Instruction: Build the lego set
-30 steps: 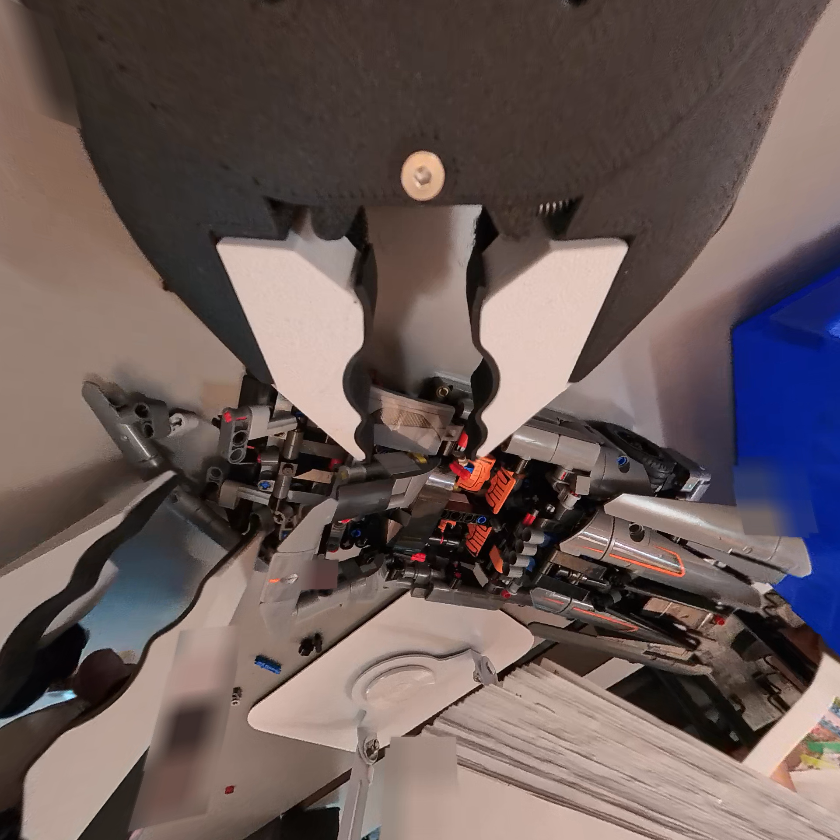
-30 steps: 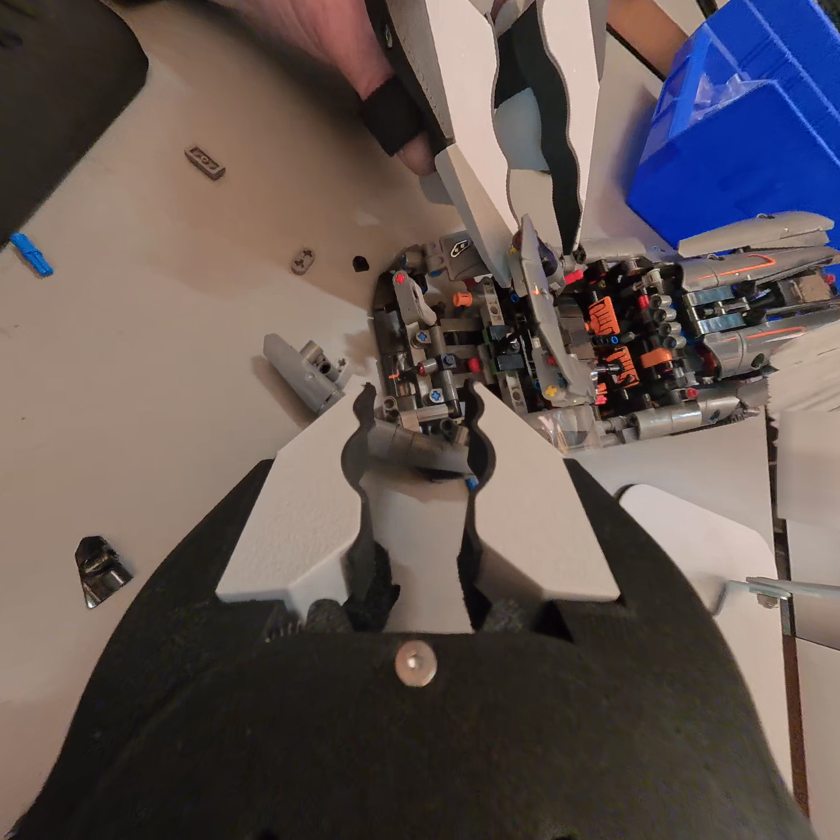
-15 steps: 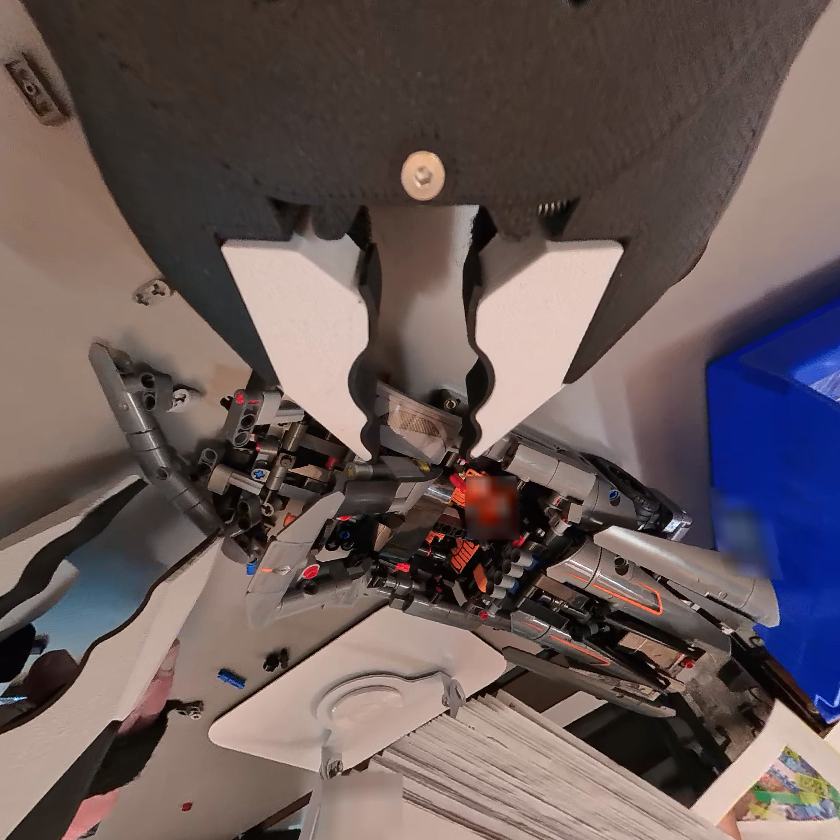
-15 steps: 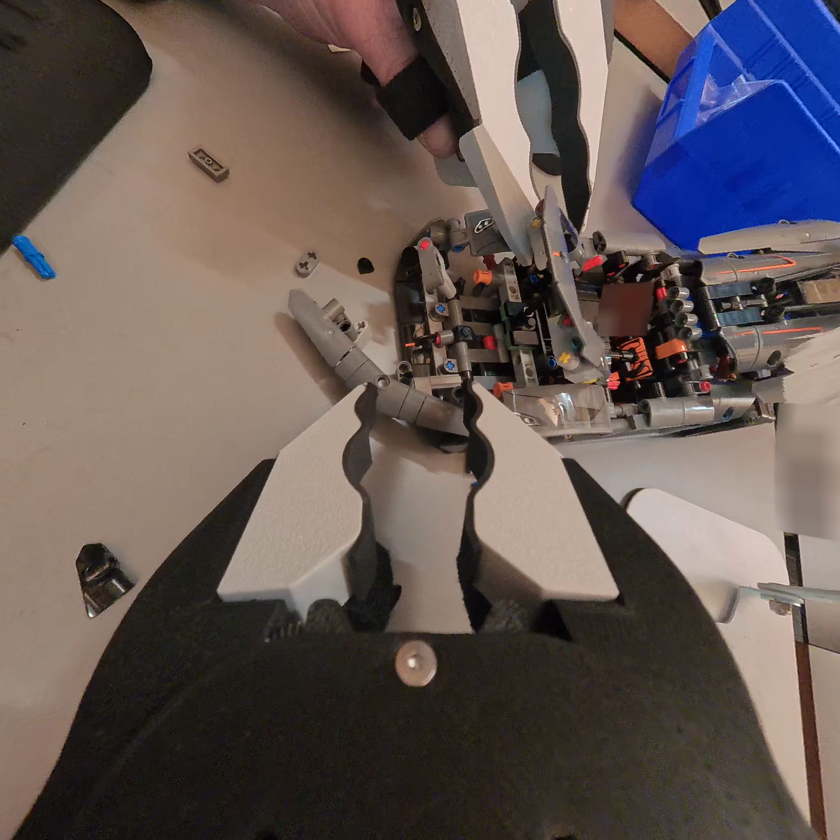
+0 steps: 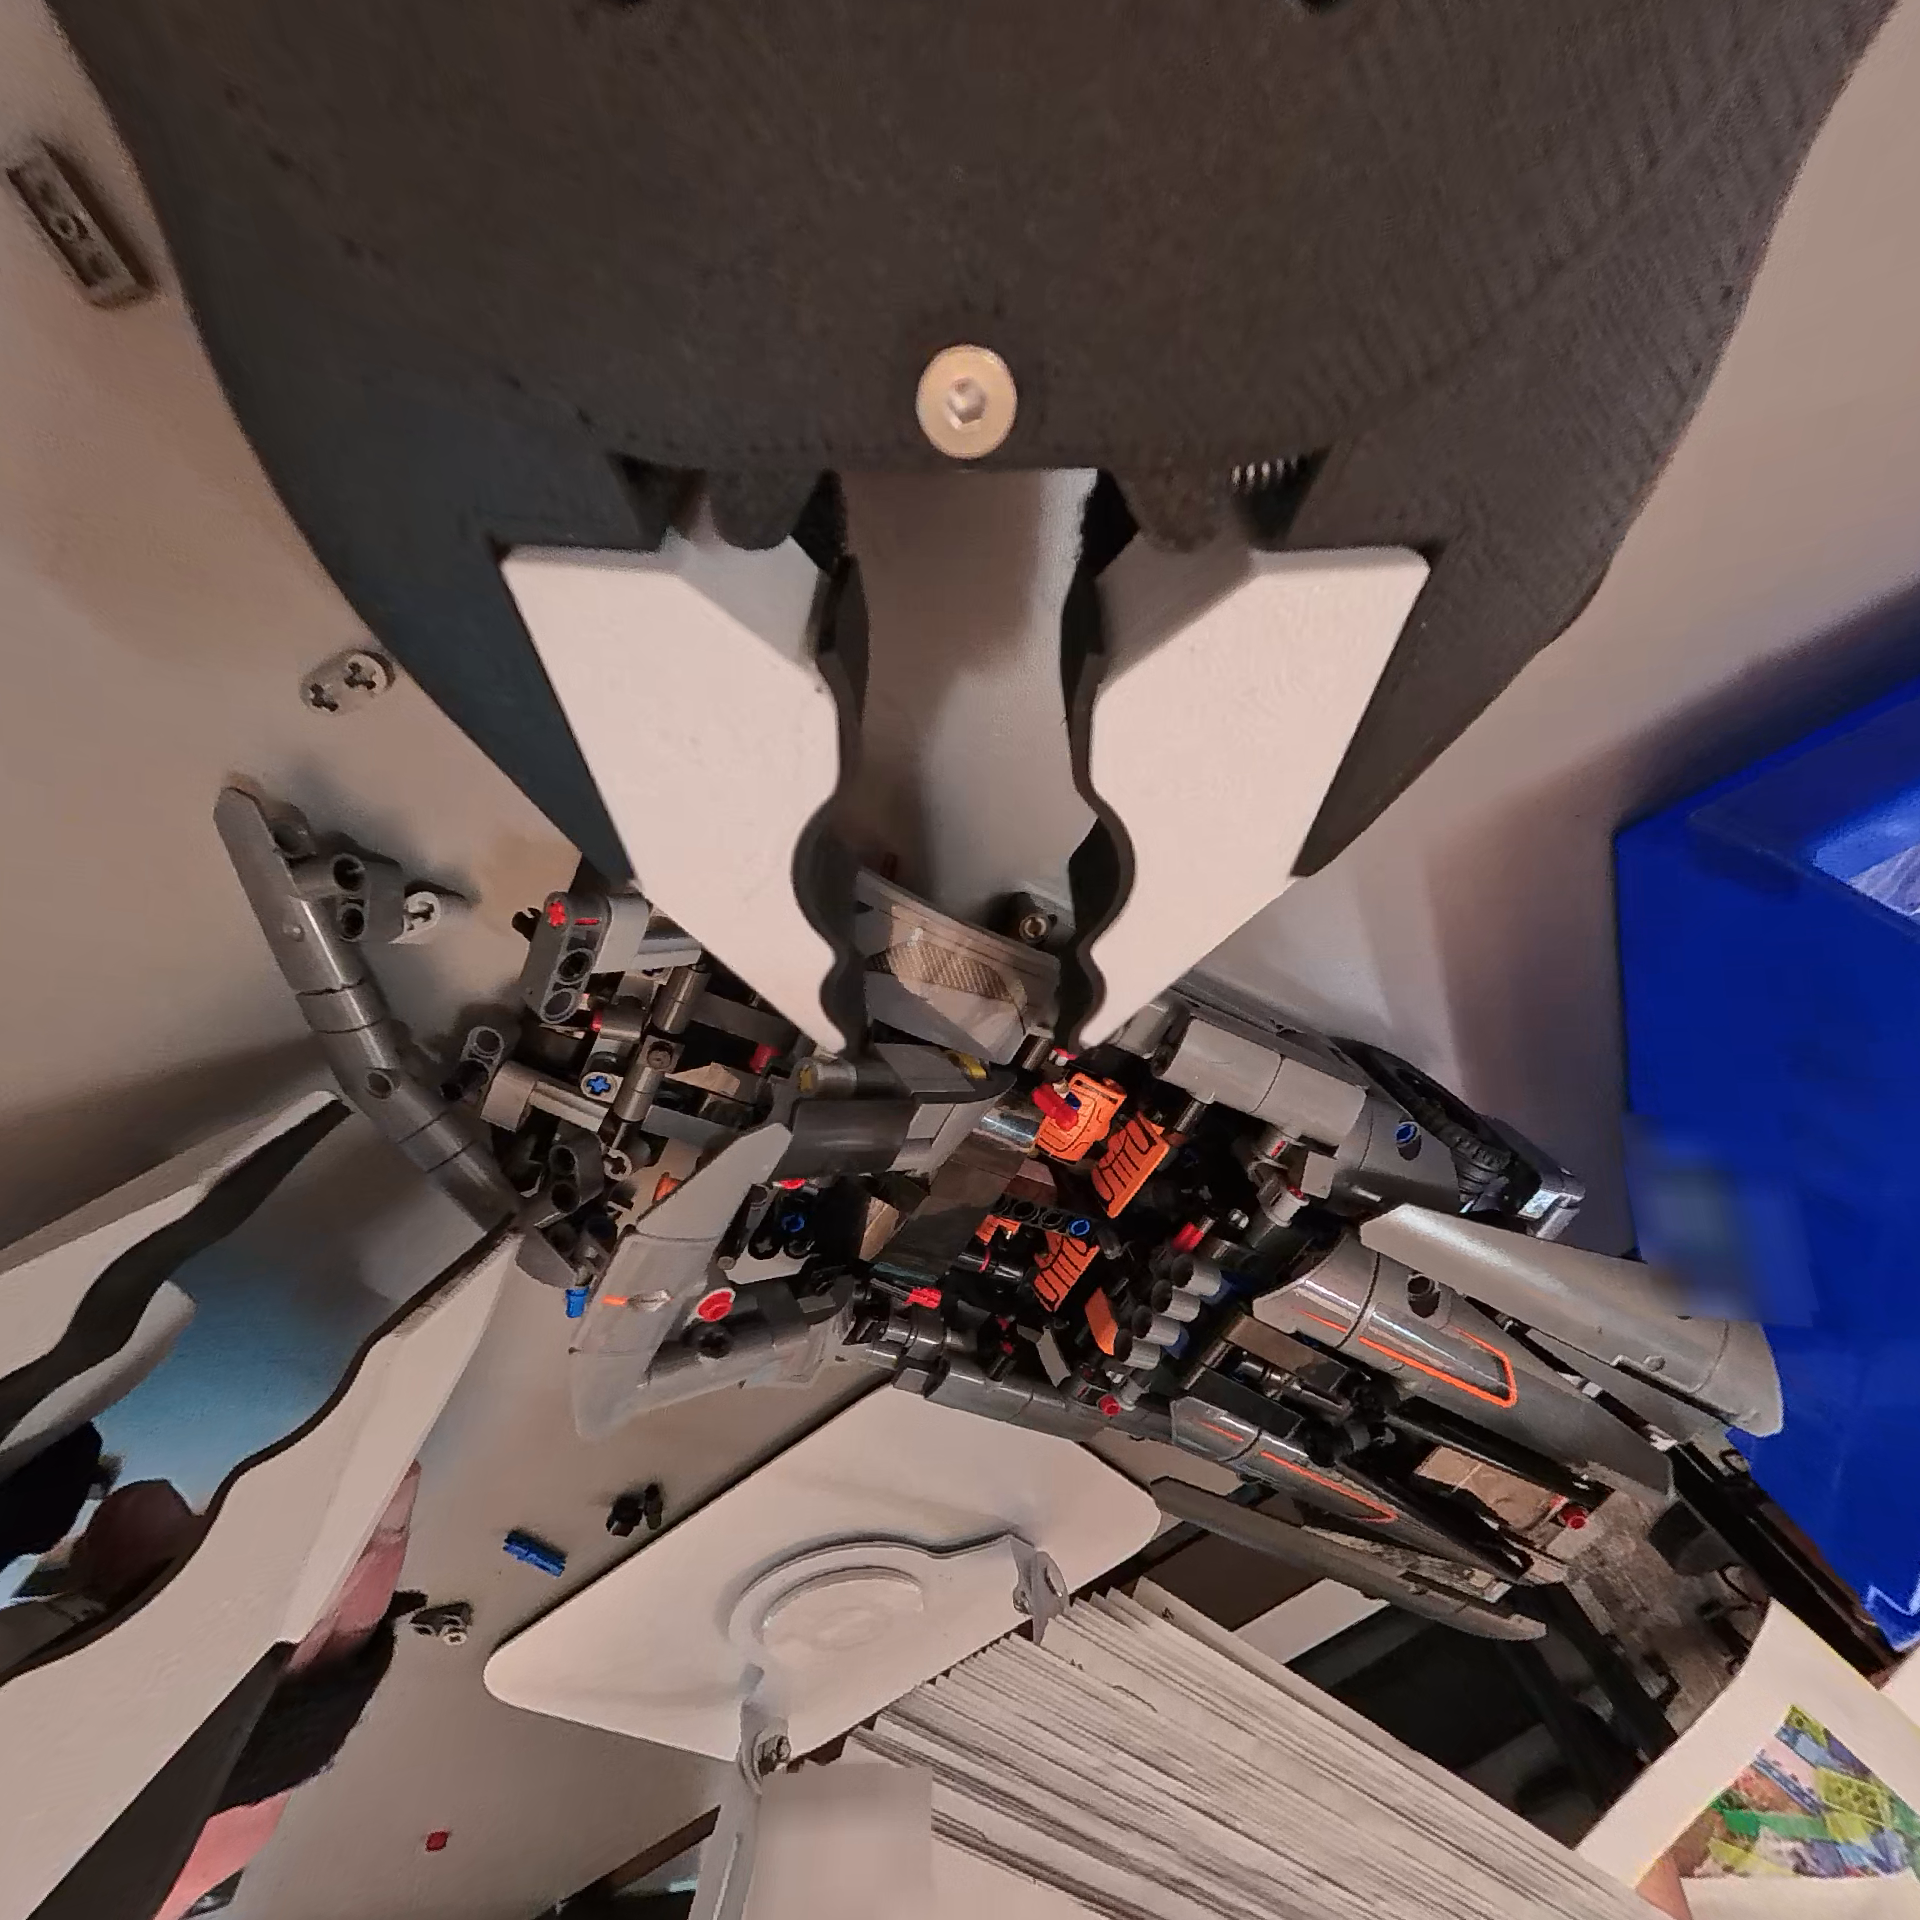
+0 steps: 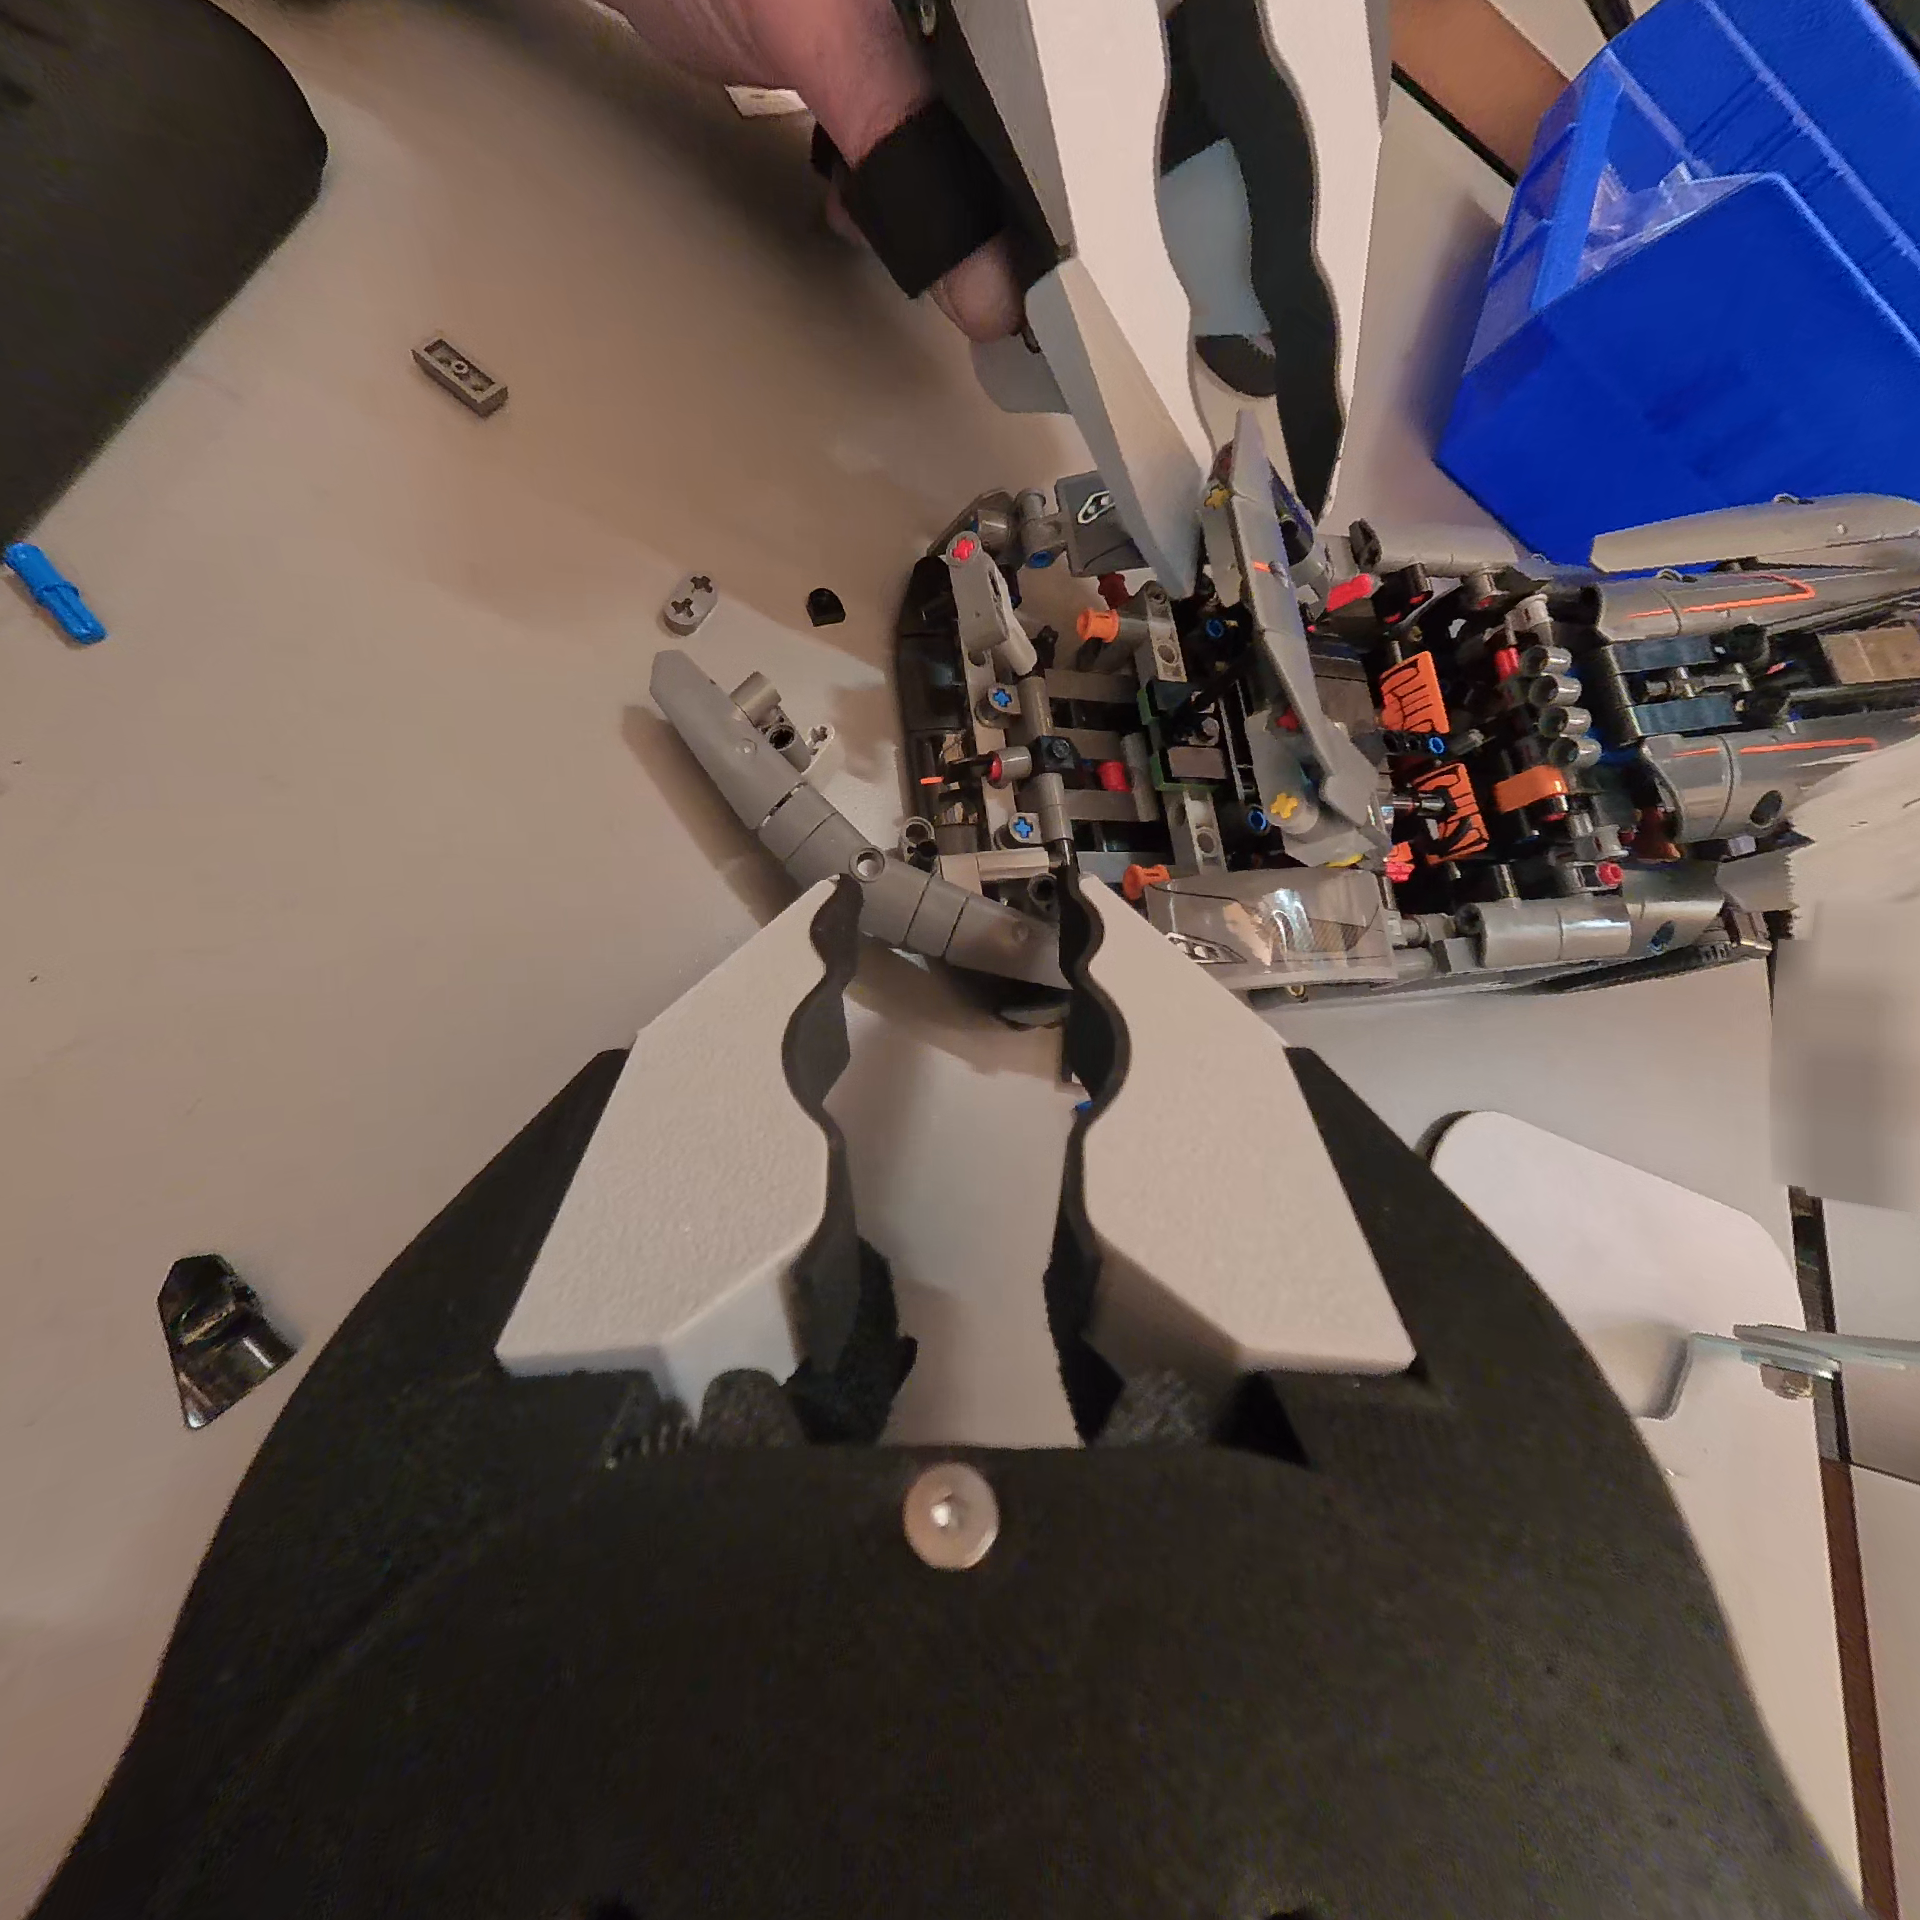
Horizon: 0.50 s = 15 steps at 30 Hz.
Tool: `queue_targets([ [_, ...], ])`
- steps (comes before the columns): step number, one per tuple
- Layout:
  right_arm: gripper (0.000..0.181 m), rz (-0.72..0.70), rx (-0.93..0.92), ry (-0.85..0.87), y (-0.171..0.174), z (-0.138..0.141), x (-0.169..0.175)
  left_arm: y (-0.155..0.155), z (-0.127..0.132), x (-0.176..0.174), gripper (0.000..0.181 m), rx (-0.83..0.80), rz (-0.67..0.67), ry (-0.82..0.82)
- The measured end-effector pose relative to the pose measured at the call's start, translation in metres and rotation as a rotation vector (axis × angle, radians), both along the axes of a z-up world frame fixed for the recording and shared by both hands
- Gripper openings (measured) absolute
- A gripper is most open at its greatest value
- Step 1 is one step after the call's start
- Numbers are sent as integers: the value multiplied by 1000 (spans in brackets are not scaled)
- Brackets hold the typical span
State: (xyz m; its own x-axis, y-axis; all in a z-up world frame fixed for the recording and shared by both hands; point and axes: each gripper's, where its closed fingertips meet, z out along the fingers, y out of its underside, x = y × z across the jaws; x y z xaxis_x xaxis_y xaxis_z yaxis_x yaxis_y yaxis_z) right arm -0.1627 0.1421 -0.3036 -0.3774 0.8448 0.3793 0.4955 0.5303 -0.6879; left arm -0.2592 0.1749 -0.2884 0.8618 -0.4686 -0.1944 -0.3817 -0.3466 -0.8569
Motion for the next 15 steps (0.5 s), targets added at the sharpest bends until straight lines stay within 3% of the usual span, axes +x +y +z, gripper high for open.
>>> queue_targets([
  [6, 36, -2, -9, 0, 0, 0, 0, -8, 0, 10, 65, -22, -75, -19],
  [11, 36, -2, -10, 3, 1, 0, 0, -23, 28, 12, 67, 97, -132, 8],
  [15, 36, -3, -12, 3, 1, 0, 0, -46, 32, 31, 53, 124, -276, 97],
])
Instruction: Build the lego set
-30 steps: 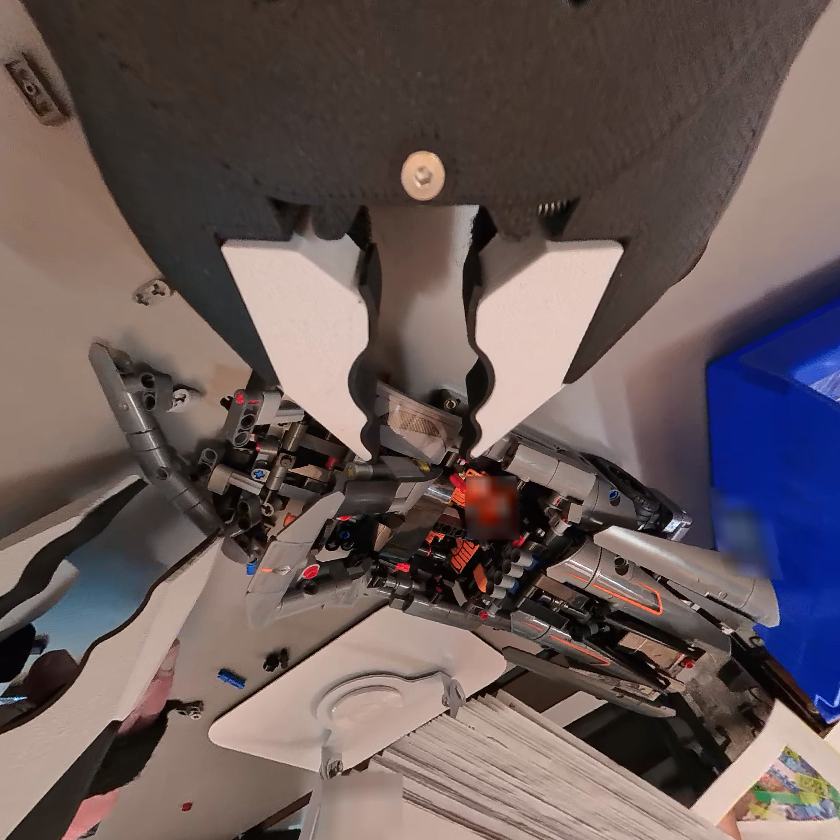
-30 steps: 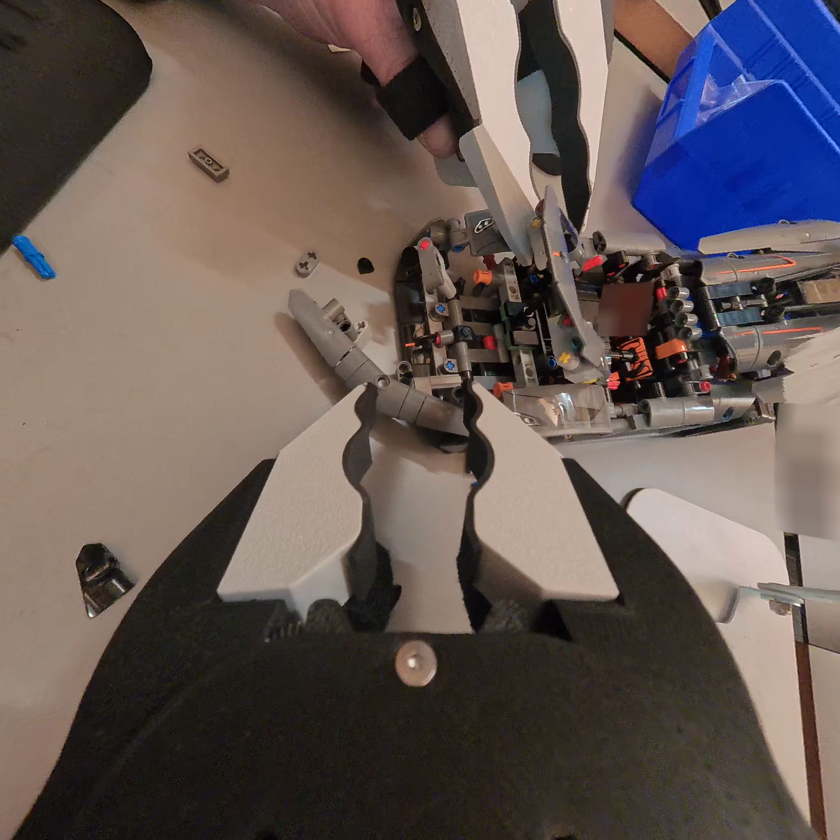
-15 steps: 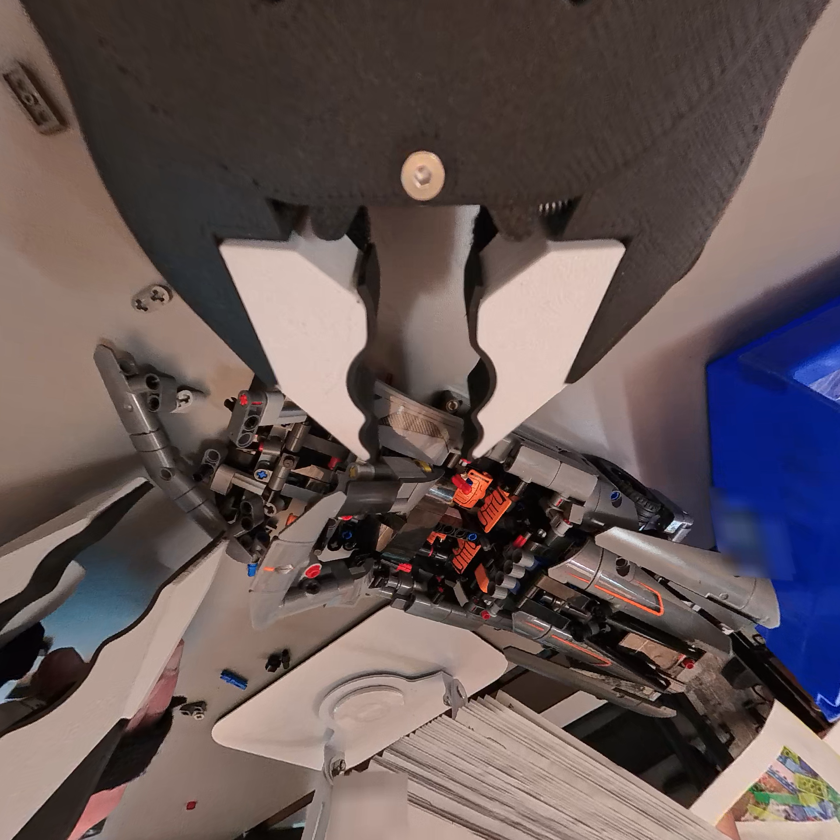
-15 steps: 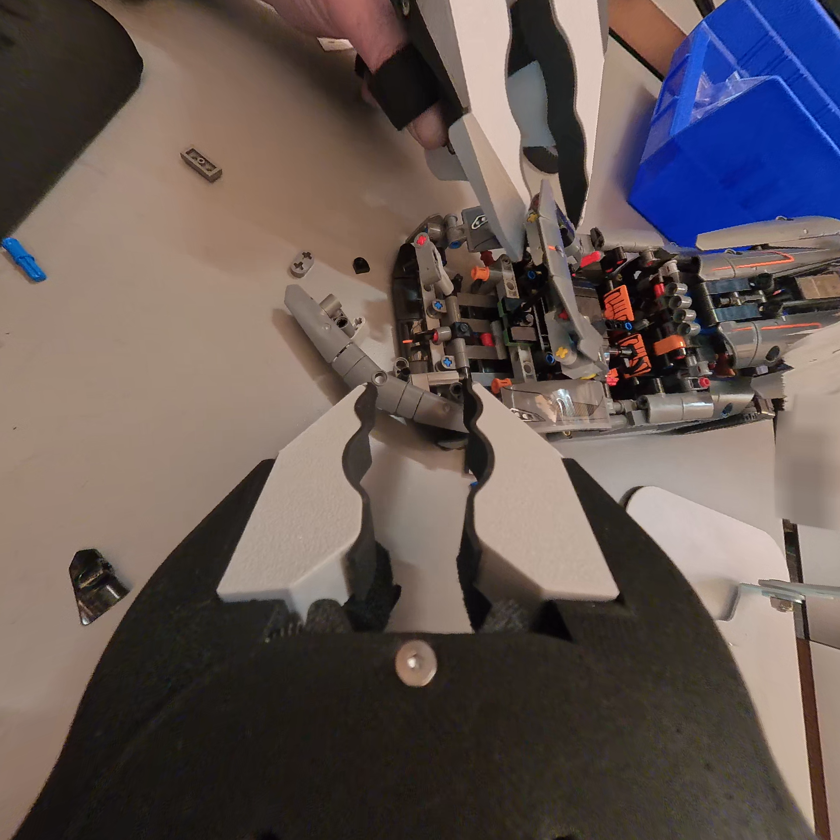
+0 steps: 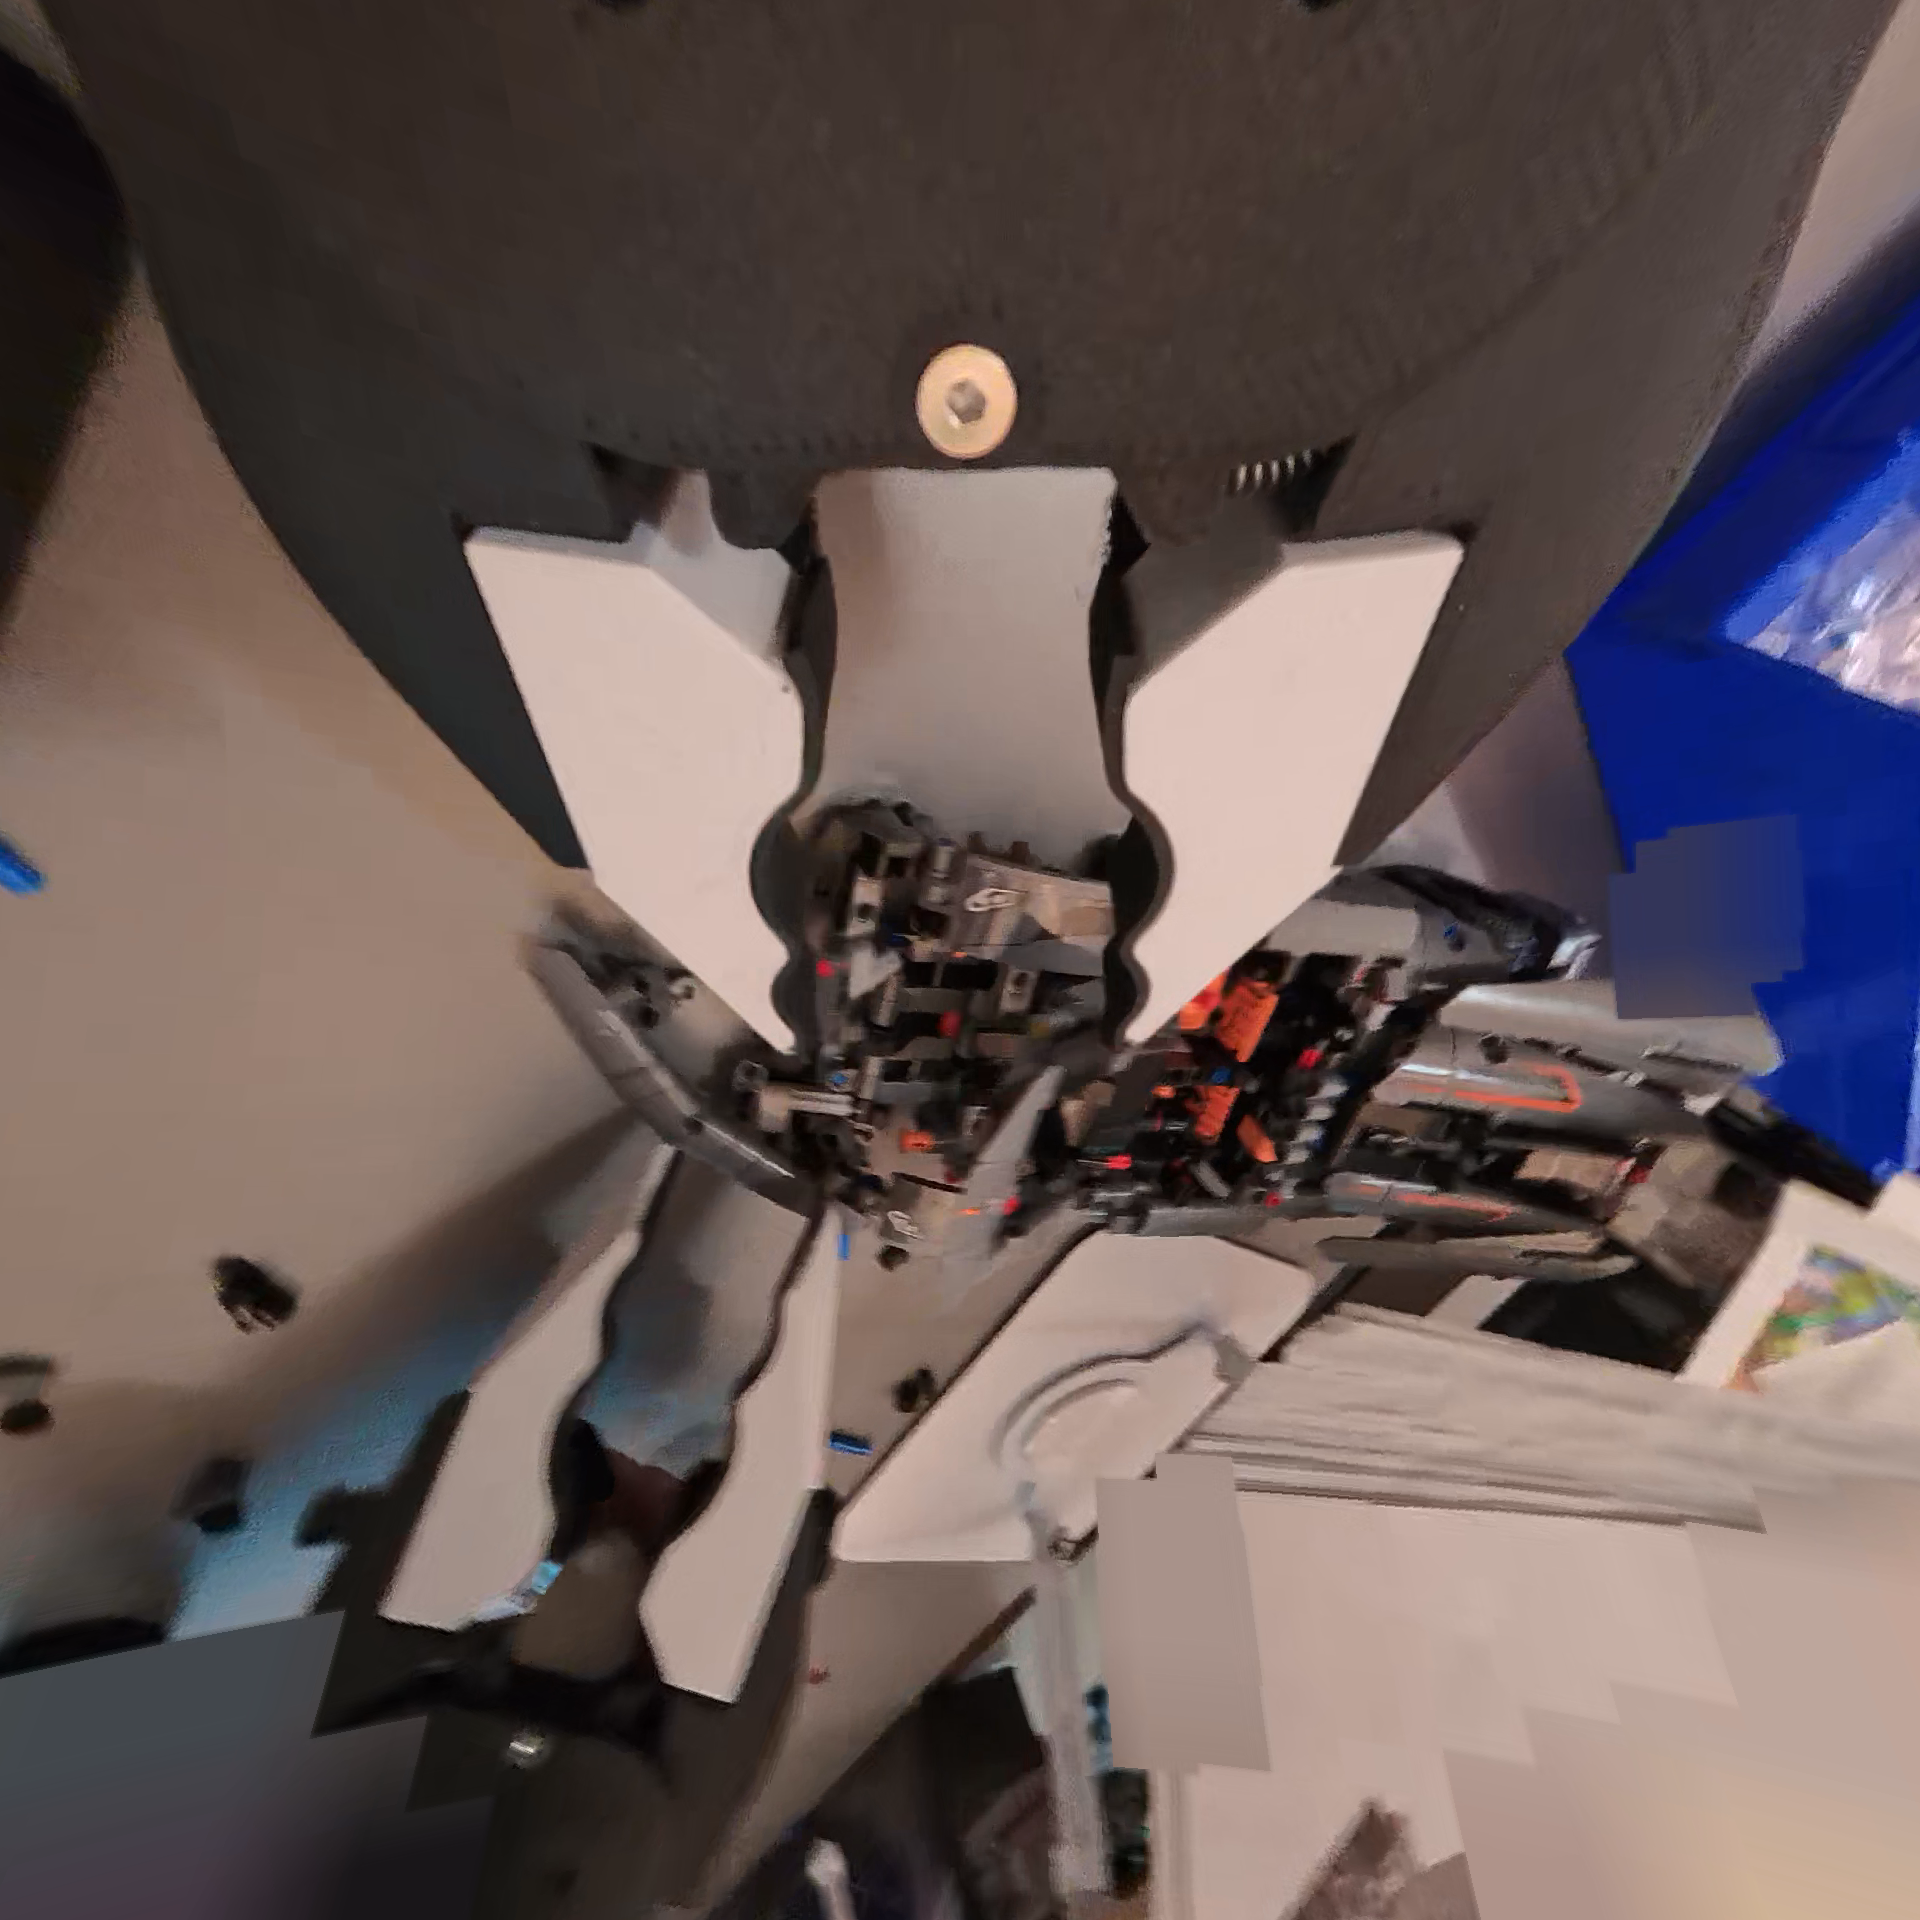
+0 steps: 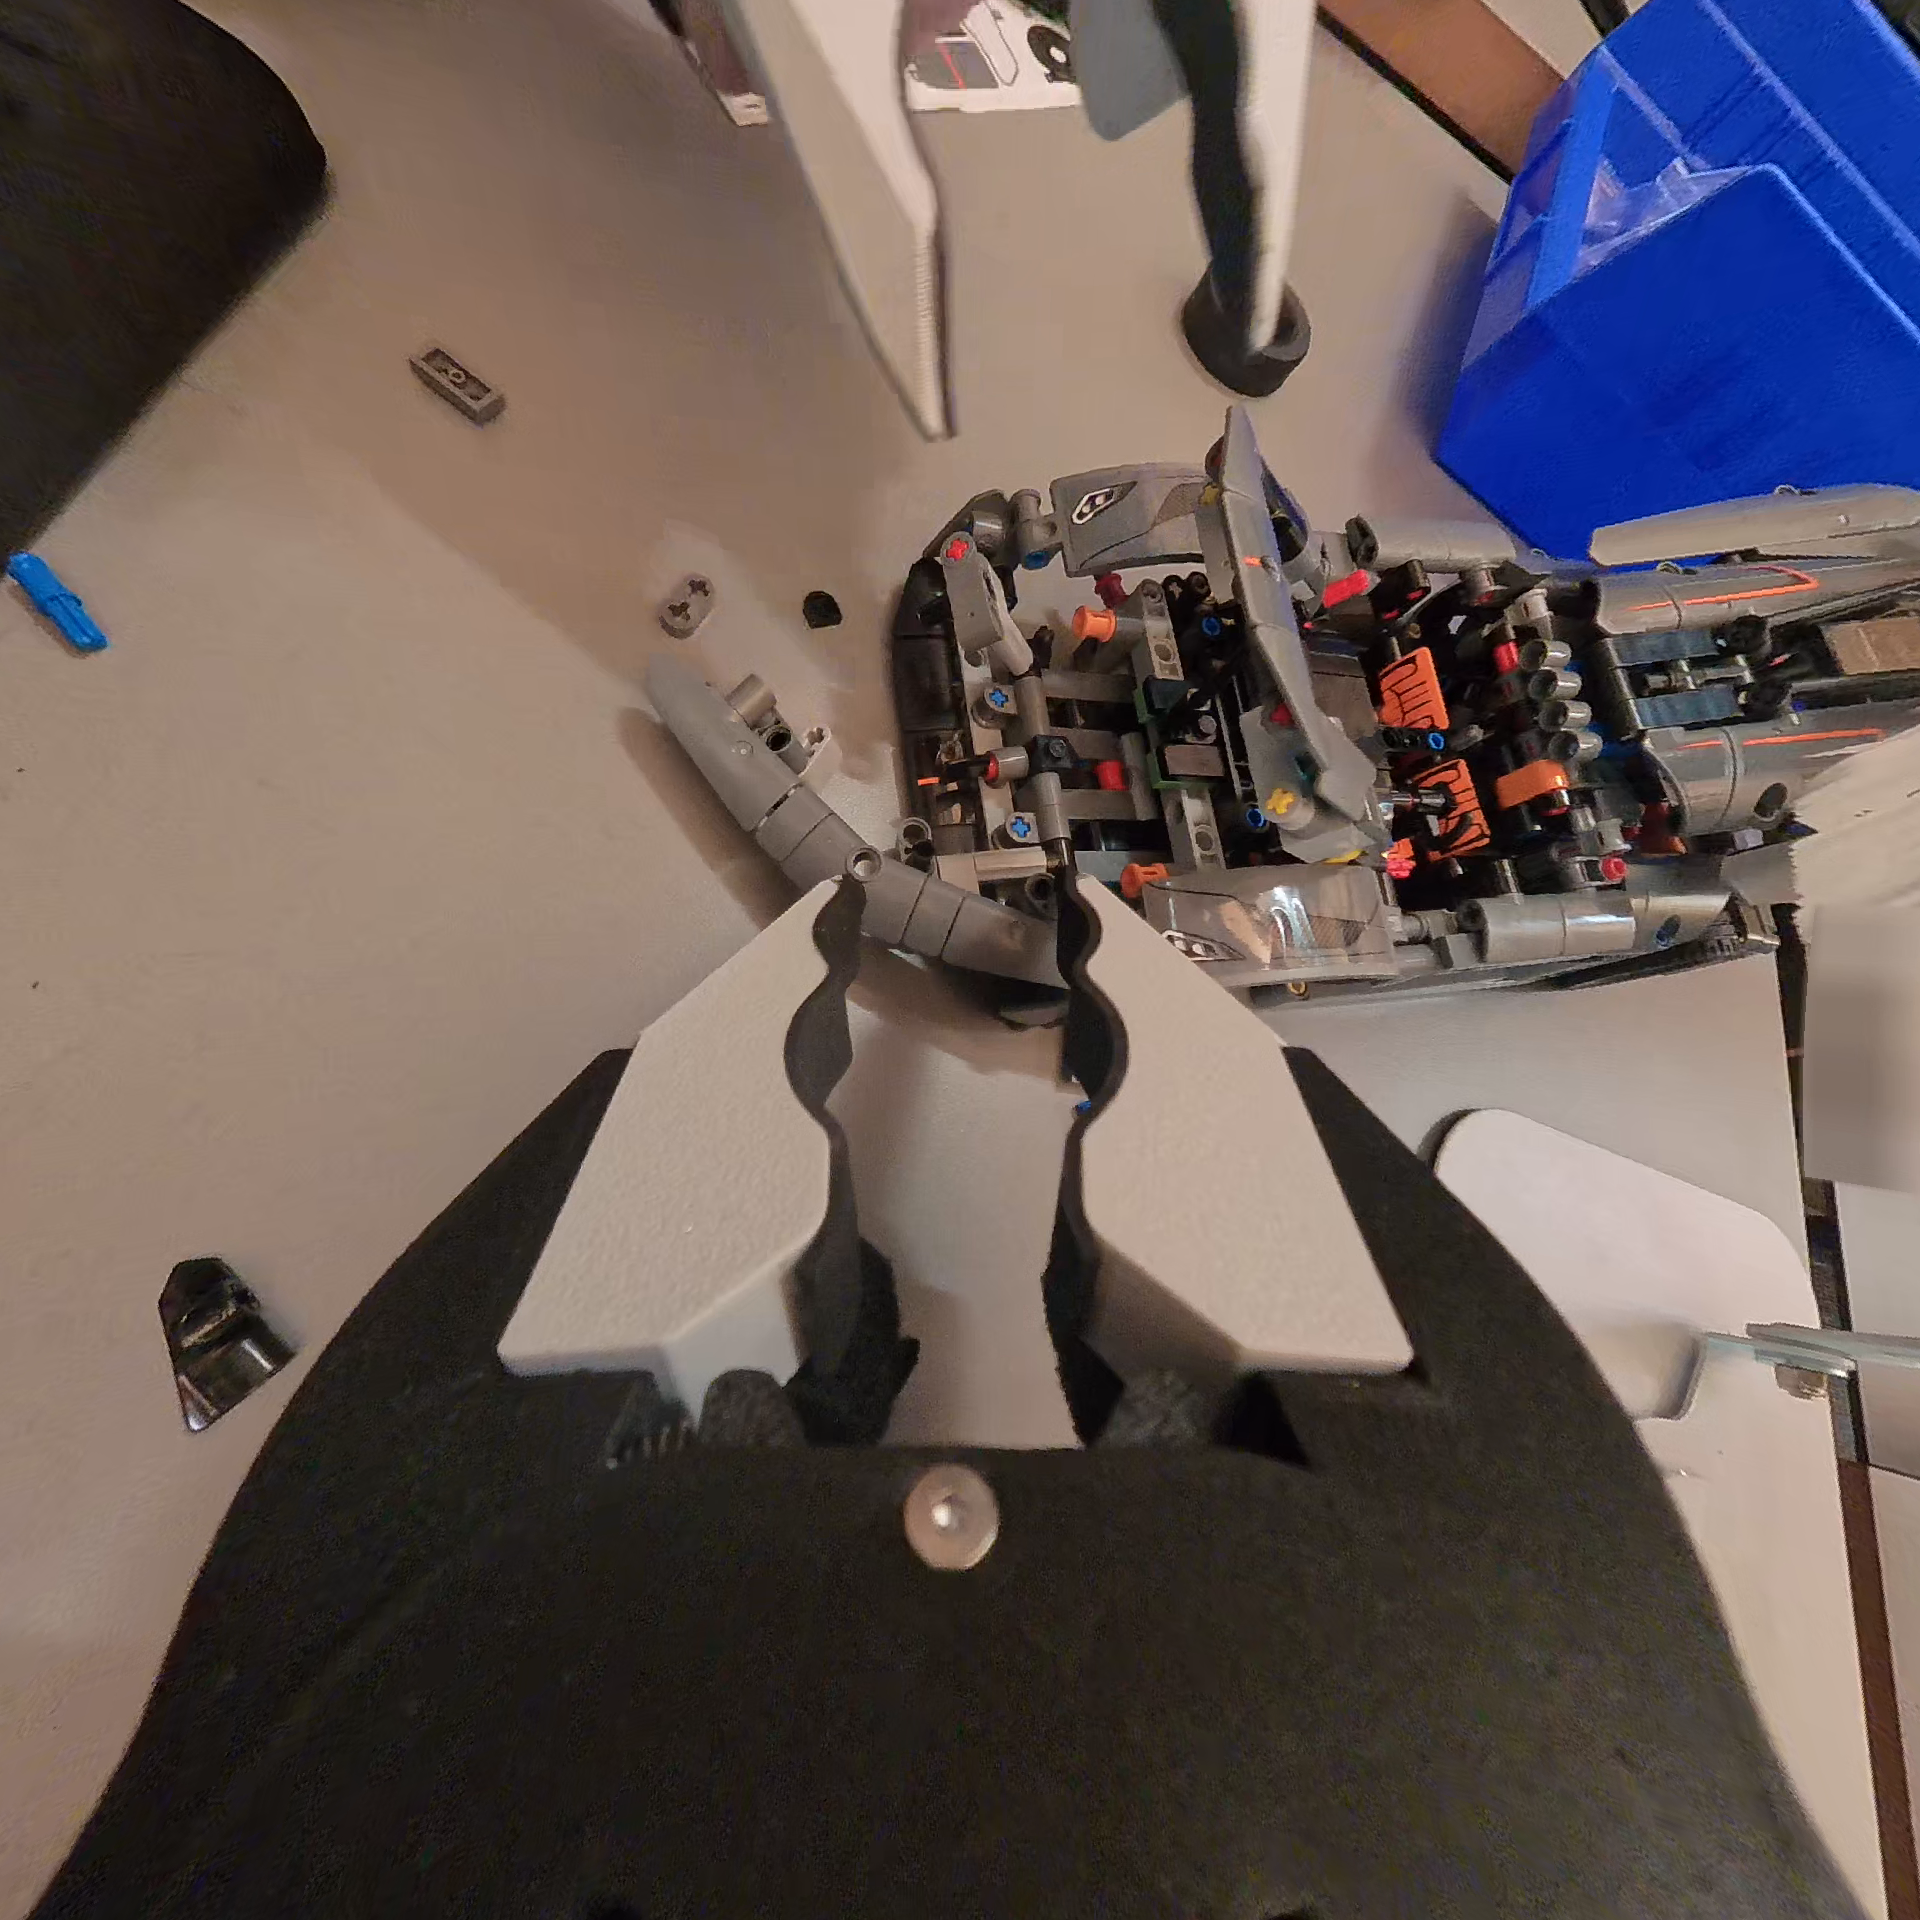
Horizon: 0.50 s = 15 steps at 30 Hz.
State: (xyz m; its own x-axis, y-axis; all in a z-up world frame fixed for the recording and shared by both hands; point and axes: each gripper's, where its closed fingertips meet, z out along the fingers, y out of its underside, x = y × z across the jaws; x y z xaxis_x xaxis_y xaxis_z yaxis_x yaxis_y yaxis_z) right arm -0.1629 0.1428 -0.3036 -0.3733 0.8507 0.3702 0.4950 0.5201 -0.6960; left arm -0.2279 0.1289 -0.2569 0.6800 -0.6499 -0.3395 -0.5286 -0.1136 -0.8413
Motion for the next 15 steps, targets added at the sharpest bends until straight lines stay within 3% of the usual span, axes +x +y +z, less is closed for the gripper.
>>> queue_targets([
  [3, 35, 2, -1, -3, -1, -1, 0, -10, -13, 15, 43, -48, -78, 48],
  [9, 35, 3, -1, -7, -1, -3, 0, -7, -44, 20, 14, -106, -78, 210],
  [15, 35, 5, 1, -9, -1, -3, 0, -1, -36, 18, 6, -99, -49, 126],
])
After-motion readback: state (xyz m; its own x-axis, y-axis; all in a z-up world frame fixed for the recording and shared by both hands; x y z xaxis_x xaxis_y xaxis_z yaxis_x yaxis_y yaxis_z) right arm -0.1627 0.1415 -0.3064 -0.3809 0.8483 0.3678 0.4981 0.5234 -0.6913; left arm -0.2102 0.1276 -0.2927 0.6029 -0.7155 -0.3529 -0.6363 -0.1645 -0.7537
